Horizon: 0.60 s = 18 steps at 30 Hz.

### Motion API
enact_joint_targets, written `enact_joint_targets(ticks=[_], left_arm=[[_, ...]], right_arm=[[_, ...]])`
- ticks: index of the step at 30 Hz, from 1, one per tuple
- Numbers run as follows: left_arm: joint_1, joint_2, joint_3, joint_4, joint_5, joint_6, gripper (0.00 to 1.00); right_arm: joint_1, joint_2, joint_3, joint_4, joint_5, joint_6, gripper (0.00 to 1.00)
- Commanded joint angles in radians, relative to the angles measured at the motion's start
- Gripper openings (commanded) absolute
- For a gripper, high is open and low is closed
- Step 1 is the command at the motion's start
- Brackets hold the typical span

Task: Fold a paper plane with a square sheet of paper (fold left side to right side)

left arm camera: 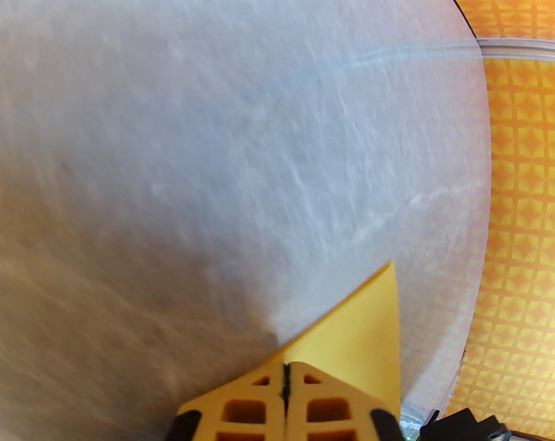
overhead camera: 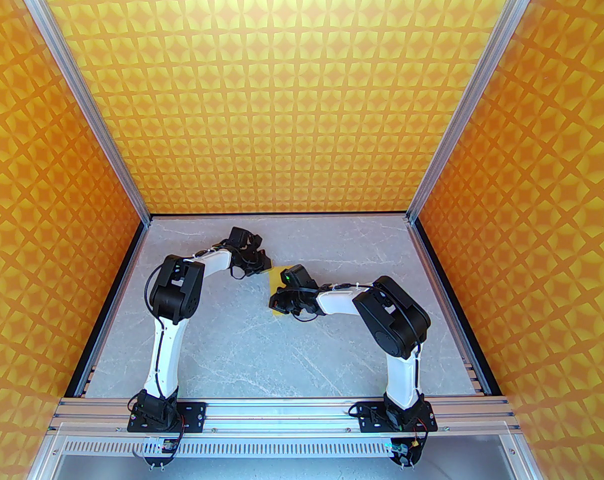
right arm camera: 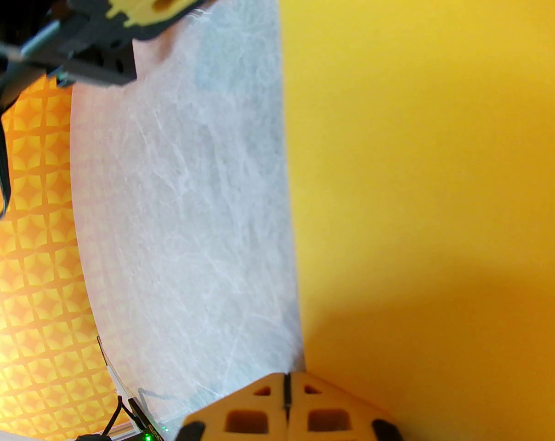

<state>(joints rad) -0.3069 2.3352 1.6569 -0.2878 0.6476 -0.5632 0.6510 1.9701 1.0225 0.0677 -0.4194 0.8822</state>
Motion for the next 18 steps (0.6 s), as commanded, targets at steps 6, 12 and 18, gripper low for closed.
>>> enact_joint_targets(ticks=[6, 12, 18], left_arm=[[0.08, -0.051, 0.03, -0.034, -0.112, 0.039, 0.0], [0.042, -0.212, -0.115, 0.046, -0.066, -0.014, 0.0], [-0.035, -0.222, -0.216, 0.121, 0.01, -0.059, 0.0]], right_arm=[[0.009, 0.038, -0.045, -0.25, -0.005, -0.012, 0.0], [0.009, 0.042, -0.011, -0.265, -0.006, -0.023, 0.0], [0.008, 0.028, 0.025, -0.296, -0.002, -0.041, 0.0]])
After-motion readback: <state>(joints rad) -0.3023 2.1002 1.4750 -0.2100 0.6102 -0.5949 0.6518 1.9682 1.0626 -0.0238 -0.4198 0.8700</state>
